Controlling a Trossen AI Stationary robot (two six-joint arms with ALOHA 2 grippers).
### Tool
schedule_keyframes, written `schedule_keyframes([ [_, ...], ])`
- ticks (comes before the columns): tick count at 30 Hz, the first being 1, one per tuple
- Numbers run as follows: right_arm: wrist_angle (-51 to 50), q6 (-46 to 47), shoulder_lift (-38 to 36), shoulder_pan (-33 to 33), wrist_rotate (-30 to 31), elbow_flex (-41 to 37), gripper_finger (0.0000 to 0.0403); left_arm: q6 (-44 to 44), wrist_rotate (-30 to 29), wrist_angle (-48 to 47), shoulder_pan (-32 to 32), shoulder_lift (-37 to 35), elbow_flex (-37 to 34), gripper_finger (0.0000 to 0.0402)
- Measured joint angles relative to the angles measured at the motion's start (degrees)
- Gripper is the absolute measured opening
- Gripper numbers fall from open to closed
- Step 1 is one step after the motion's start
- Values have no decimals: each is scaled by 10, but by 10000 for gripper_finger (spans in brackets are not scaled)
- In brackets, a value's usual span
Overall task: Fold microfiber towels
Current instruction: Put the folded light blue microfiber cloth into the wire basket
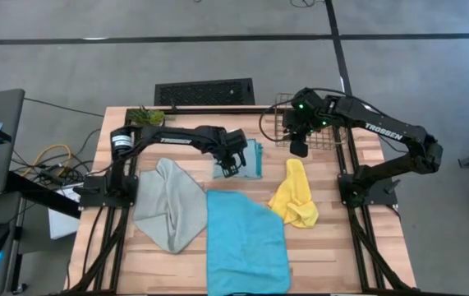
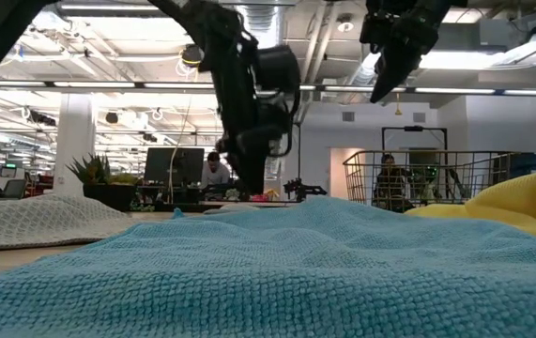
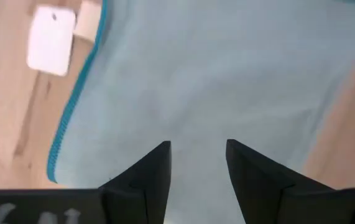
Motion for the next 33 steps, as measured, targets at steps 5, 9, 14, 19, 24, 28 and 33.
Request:
schedule_keyframes([
  [5,10,-67,0,2,0,0,122,49,1,-23,-16,-38,1,148],
  [9,9,-143,1,11,0,0,122,68,4,-69,-40,-42,1,148],
  [14,1,-166,1,47,-2,0,122,66,10,-104,-67,-43,1,148],
  [19,-19,-94,1,100,-2,0,122,69,15,-128,-84,-55,-5,148],
  [24,-33,-14,-9,136,21,-10,122,60,23,-79,-90,-135,-103,148],
  [28,14,10,-12,171,50,-52,122,51,19,27,-96,-212,-213,148],
  [33,157,-6,-6,205,99,-118,122,100,19,162,-120,-247,-315,148],
])
